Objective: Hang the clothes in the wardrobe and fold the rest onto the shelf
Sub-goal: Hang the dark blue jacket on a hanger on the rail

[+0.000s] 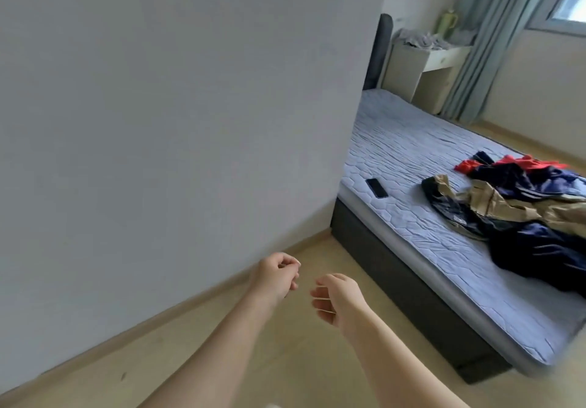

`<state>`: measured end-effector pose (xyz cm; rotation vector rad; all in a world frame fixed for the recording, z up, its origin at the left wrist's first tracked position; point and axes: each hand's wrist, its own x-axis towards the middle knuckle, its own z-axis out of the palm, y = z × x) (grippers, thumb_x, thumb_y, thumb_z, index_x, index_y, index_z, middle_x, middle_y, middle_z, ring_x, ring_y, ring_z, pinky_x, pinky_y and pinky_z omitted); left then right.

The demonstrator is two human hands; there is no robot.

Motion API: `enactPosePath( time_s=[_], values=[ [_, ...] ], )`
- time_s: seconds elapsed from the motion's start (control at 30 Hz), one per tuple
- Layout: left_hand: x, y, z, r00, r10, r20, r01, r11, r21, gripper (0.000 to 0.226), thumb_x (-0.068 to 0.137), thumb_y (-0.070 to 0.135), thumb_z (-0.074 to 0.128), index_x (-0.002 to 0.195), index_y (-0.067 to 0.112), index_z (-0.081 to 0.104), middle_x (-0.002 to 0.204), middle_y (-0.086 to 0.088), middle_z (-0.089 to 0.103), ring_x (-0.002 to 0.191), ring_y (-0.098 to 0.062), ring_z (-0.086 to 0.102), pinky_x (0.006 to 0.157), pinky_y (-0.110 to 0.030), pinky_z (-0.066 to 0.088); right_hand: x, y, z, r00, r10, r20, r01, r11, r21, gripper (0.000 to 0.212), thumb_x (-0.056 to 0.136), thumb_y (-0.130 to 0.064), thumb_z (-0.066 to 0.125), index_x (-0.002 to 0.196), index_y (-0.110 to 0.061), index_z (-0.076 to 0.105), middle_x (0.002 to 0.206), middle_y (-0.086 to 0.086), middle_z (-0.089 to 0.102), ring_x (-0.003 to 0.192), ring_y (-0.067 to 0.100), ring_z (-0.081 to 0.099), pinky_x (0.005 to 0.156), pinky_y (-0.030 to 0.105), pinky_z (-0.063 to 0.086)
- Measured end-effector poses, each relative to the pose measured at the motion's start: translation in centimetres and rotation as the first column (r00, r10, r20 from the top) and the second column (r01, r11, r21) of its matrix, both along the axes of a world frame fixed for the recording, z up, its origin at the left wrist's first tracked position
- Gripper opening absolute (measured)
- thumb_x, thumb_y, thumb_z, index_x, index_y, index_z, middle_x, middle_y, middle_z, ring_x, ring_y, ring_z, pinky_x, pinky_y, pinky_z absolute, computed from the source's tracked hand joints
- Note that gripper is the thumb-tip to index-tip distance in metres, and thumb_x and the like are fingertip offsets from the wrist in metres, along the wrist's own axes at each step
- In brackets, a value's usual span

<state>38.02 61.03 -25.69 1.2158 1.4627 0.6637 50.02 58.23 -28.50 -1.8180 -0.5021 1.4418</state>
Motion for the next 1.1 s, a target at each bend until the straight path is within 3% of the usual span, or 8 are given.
enactPosePath(
  time_s=[0.2, 0.43, 0.63, 0.77, 0.97, 1.1],
  values=[
    [7.4, 6.1, -2.1, 0.982, -0.189, -0.015, 0.187, 0.979, -0.082, 0.017, 0.091, 0.012, 0.047, 0.079, 0.018, 0.058, 0.071, 0.003, 0.057, 0.053, -0.008, 0.051, 0.048, -0.017, 0.038, 6.6, 3.9, -1.4, 0.981, -0.193, -0.008, 0.192, 0.979, -0.069, 0.013, 0.088, -0.01, 0.046, 0.079, -0.016, 0.055, 0.061, 0.0, 0.059, 0.049, 0.014, 0.052, 0.053, 0.02, 0.041],
    [17.8, 11.5, -2.8, 0.903, -0.427, -0.045, 0.419, 0.899, -0.128, 0.016, 0.092, 0.003, 0.043, 0.086, 0.009, 0.057, 0.07, -0.001, 0.054, 0.054, -0.01, 0.049, 0.037, -0.006, 0.034, 15.6, 6.3, -1.9, 0.898, -0.439, -0.028, 0.435, 0.896, -0.092, 0.013, 0.088, -0.009, 0.048, 0.078, -0.015, 0.054, 0.061, 0.0, 0.057, 0.046, 0.013, 0.049, 0.051, 0.019, 0.039],
    [30.1, 12.2, -5.0, 0.778, -0.617, -0.118, 0.597, 0.785, -0.167, 0.019, 0.09, 0.01, 0.046, 0.078, 0.018, 0.059, 0.07, 0.003, 0.059, 0.054, -0.008, 0.055, 0.047, -0.019, 0.039, 26.1, 4.3, -3.5, 0.783, -0.62, -0.062, 0.612, 0.784, -0.108, 0.011, 0.088, -0.007, 0.05, 0.081, -0.013, 0.055, 0.062, 0.003, 0.056, 0.042, 0.012, 0.044, 0.041, 0.015, 0.033],
    [38.2, 12.8, -6.0, 0.747, -0.653, -0.126, 0.632, 0.756, -0.171, 0.018, 0.09, 0.012, 0.048, 0.079, 0.019, 0.06, 0.07, 0.004, 0.06, 0.055, -0.008, 0.056, 0.048, -0.019, 0.038, 33.4, 3.7, -4.7, 0.747, -0.663, -0.055, 0.653, 0.747, -0.127, 0.01, 0.089, -0.007, 0.05, 0.082, -0.011, 0.054, 0.058, 0.004, 0.056, 0.042, 0.014, 0.043, 0.044, 0.017, 0.031],
    [51.4, 12.3, -7.0, 0.781, -0.621, -0.073, 0.596, 0.775, -0.211, 0.017, 0.09, 0.015, 0.049, 0.078, 0.021, 0.059, 0.069, 0.004, 0.06, 0.054, -0.008, 0.055, 0.044, -0.015, 0.038, 47.0, 3.5, -5.4, 0.748, -0.663, -0.038, 0.65, 0.743, -0.163, 0.015, 0.089, -0.005, 0.045, 0.077, -0.013, 0.049, 0.058, 0.003, 0.051, 0.04, 0.013, 0.039, 0.044, 0.016, 0.029],
    [57.7, 12.8, -8.0, 0.786, -0.615, -0.066, 0.582, 0.771, -0.257, 0.017, 0.091, 0.014, 0.048, 0.079, 0.02, 0.06, 0.07, 0.002, 0.06, 0.056, -0.01, 0.055, 0.052, -0.021, 0.04, 53.0, 4.3, -6.2, 0.741, -0.669, -0.065, 0.645, 0.735, -0.209, 0.02, 0.088, -0.002, 0.042, 0.073, -0.016, 0.042, 0.059, 0.003, 0.044, 0.04, 0.011, 0.032, 0.044, 0.016, 0.024]
  ],
)
